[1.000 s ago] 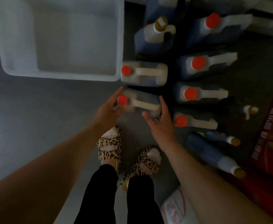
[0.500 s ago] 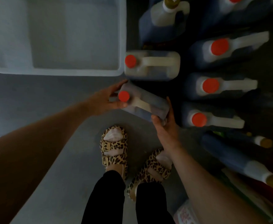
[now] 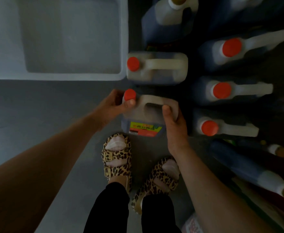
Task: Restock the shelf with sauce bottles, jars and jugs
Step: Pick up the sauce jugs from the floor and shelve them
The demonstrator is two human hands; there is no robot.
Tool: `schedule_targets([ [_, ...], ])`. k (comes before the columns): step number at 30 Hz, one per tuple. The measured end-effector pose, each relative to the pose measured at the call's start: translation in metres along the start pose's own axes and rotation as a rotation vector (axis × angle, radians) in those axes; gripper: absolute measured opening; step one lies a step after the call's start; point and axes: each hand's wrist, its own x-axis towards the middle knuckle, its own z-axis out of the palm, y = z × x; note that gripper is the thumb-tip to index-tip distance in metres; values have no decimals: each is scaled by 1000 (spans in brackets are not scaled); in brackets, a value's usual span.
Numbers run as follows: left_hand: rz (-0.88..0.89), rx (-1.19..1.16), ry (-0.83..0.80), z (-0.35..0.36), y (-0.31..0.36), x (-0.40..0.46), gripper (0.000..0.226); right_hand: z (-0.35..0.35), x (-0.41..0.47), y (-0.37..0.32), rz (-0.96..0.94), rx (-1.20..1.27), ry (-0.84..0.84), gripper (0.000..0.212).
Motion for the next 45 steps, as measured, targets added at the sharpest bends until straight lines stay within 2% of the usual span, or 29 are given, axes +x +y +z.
schedule_targets([
  [3,-92,6,16,2,-11,-7,90,2,-11,-2,128,-8,13,64],
  [5,-135,-4,52,1,-15,-17,80,2,-18,-6,200,-27,29,47],
  [8,-207,0,98,0,-14,-37,89,1,-31,-22,284,-107,-3,36],
  [11,-255,-79,130,0,6,-68,76,-3,-54,-49,297,-184,-87,27],
  [13,-286,-148,153,-3,30,-87,69,-4,-75,-70,298,-216,-186,34],
  [15,-303,-173,165,-8,56,-104,70,-6,-95,-91,266,-211,-243,50],
  [17,-312,-156,186,-14,90,-123,84,-6,-116,-118,201,-182,-238,63],
  [19,-321,-107,199,-22,126,-142,101,-5,-139,-153,164,-143,-220,66],
  [22,-271,-71,193,-29,195,-174,94,-6,-173,-214,139,-79,-198,73],
  [24,-214,-39,188,-33,248,-198,77,-8,-199,-261,112,-42,-173,69],
  [26,-126,-14,163,-37,301,-225,57,-12,-224,-313,64,-13,-135,48],
  [27,-87,-1,138,-40,327,-241,53,-15,-238,-340,40,5,-114,41],
  [32,159,87,-22,-53,469,-319,57,-29,-306,-479,-122,107,-66,39],
  [33,211,119,-28,-54,500,-333,65,-33,-318,-506,-162,123,-42,37],
  [36,343,170,-9,-52,586,-368,118,-48,-350,-585,-321,144,2,36],
  [37,394,184,1,-49,612,-376,122,-55,-359,-609,-376,140,14,37],
  [41,578,238,-24,-31,713,-413,106,-93,-393,-700,-593,117,56,49],
  [45,799,258,37,0,799,-440,86,-138,-417,-779,-806,102,46,31],
])
